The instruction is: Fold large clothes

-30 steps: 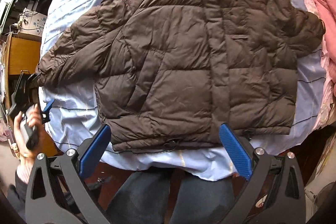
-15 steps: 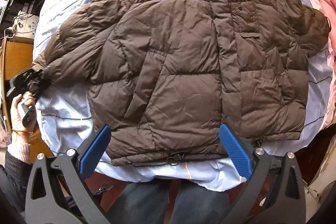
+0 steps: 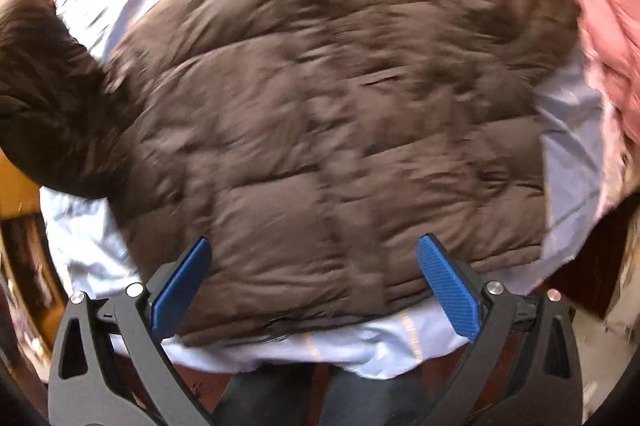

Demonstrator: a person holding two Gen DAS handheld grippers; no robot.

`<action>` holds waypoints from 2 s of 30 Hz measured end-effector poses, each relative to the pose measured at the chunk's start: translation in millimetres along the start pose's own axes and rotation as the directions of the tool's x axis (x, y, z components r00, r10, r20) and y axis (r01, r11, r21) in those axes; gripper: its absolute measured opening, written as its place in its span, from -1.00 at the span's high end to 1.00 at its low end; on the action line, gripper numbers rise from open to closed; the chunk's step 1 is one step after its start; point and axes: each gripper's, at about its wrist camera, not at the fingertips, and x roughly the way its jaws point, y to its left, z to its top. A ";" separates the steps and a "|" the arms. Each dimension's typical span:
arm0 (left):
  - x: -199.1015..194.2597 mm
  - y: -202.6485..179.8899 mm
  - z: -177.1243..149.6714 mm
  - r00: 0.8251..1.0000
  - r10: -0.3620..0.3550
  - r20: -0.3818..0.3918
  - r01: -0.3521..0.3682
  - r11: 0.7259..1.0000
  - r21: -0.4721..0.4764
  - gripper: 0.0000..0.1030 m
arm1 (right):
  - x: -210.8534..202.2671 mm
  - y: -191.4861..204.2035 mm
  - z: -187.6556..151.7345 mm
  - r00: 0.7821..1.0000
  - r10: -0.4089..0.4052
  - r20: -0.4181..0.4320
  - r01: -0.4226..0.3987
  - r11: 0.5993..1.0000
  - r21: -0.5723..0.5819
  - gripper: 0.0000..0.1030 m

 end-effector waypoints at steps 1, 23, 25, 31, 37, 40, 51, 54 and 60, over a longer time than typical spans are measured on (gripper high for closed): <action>40.6 -17.7 -14.8 0.993 0.042 -0.113 -0.037 0.998 0.046 0.25 | -0.3 -11.8 1.7 1.000 0.003 0.001 -0.003 1.000 0.023 -0.97; 125.8 119.2 -56.2 0.682 0.678 -0.274 -0.684 0.724 0.090 -0.86 | 151.1 -61.9 132.2 0.829 0.557 0.048 -0.551 0.798 0.245 0.09; 127.8 132.0 -59.8 0.660 0.698 -0.276 -0.710 0.700 0.072 -0.88 | 152.4 -40.9 141.4 0.837 0.547 0.015 -0.540 0.821 0.187 0.55; 138.2 139.3 -46.1 0.613 0.759 -0.217 -0.770 0.636 0.049 -0.89 | 106.2 -43.8 174.7 0.868 0.464 0.177 -0.486 0.866 0.114 0.71; 155.4 131.2 -35.2 0.549 0.809 -0.211 -0.808 0.578 0.111 -0.92 | 115.1 -31.4 179.5 0.929 0.358 0.092 -0.359 0.933 -0.008 0.55; 117.7 94.9 -37.6 0.555 0.828 -0.082 -0.819 0.561 0.119 -0.92 | 83.0 -47.4 164.2 0.939 0.291 0.181 -0.299 0.954 0.018 -0.48; 138.7 80.4 12.1 0.785 0.615 -0.075 -0.610 0.789 0.079 -0.43 | 72.1 45.3 168.3 0.915 0.373 0.152 -0.342 0.919 -0.196 0.02; 172.2 103.3 11.8 0.693 0.714 -0.099 -0.702 0.700 0.129 -0.37 | 104.3 63.6 178.4 0.952 0.279 0.127 -0.248 0.945 -0.215 0.09; 201.5 143.9 32.5 0.582 0.802 -0.135 -0.774 0.597 0.211 -0.51 | 136.9 92.4 201.8 0.982 0.145 0.124 -0.103 0.949 -0.297 0.13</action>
